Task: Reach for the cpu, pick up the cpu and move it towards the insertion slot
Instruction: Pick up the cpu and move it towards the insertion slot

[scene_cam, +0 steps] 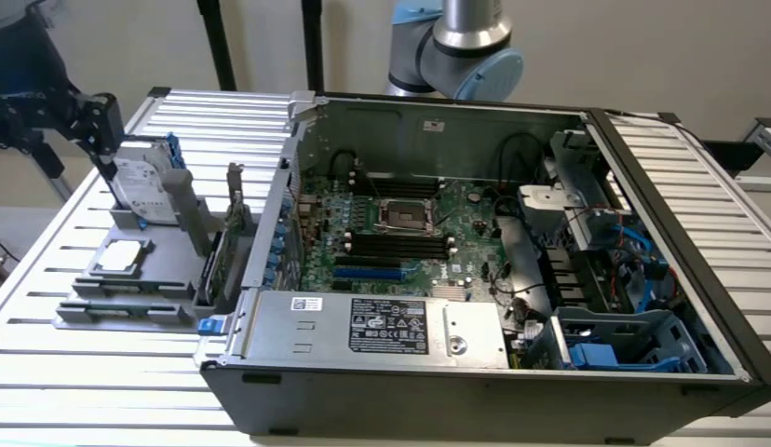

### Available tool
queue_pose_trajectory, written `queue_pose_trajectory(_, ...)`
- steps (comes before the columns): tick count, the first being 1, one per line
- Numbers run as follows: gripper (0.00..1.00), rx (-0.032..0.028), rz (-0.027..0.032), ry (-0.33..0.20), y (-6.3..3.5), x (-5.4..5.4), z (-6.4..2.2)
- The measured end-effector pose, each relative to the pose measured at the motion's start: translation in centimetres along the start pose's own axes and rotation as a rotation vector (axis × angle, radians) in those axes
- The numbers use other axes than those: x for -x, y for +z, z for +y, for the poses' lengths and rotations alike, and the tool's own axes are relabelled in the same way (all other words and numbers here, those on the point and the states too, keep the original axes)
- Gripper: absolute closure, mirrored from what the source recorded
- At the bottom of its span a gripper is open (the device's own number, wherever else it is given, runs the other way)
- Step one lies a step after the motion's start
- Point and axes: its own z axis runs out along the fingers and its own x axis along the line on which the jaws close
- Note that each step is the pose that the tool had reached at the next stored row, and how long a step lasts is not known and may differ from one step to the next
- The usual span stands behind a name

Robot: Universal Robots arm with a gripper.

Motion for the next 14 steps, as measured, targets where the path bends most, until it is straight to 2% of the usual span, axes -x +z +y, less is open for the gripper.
queue_pose_trajectory(14,0.35,0.0,0.0001,0.0,2.54,-0.8,-0.07)
